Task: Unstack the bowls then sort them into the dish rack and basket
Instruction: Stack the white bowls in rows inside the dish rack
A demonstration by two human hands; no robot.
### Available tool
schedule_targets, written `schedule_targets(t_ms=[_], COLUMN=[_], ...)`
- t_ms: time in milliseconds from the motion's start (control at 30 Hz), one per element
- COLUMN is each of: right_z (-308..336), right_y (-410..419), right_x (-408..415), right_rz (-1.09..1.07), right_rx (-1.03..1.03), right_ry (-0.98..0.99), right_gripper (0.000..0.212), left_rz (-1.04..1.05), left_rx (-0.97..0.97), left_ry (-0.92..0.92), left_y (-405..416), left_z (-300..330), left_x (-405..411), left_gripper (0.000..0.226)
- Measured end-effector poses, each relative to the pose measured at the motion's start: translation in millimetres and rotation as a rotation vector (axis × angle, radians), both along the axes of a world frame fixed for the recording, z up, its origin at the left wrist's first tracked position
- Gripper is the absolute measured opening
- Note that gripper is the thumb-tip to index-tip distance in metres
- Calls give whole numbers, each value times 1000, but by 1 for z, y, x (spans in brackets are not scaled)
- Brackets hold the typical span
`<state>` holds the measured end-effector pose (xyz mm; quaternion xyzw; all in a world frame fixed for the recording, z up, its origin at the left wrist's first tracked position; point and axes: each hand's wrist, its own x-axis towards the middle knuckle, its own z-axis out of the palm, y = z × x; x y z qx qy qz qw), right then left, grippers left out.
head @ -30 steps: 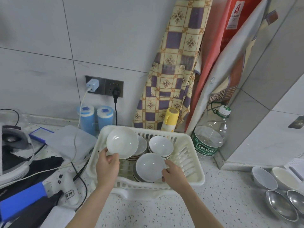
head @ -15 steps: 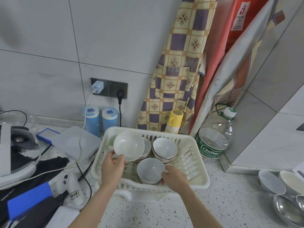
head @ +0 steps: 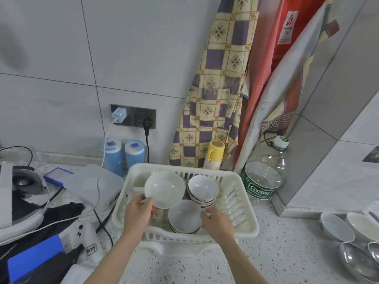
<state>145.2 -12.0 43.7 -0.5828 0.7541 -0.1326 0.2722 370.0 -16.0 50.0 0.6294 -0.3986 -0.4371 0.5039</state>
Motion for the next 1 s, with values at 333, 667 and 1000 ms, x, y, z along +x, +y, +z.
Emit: schedule_targets(t_ms=[333,667,1000], right_z=[10,10,10], right_y=[3,2,2], right_x=[-5,-9,-5], right_rz=[-58,42,8], right_rx=[-60,32,37], right_ry=[-341,-237,-211], right_gripper=[31,39,38], left_rz=[-345,-454,-509], left_rx=[206,276,252], left_ry=[-209,-489,-554], left_y=[-9,-9,-5], left_z=[2,2,5], left_x=[-20,-23,-23], left_gripper=[21,19,20])
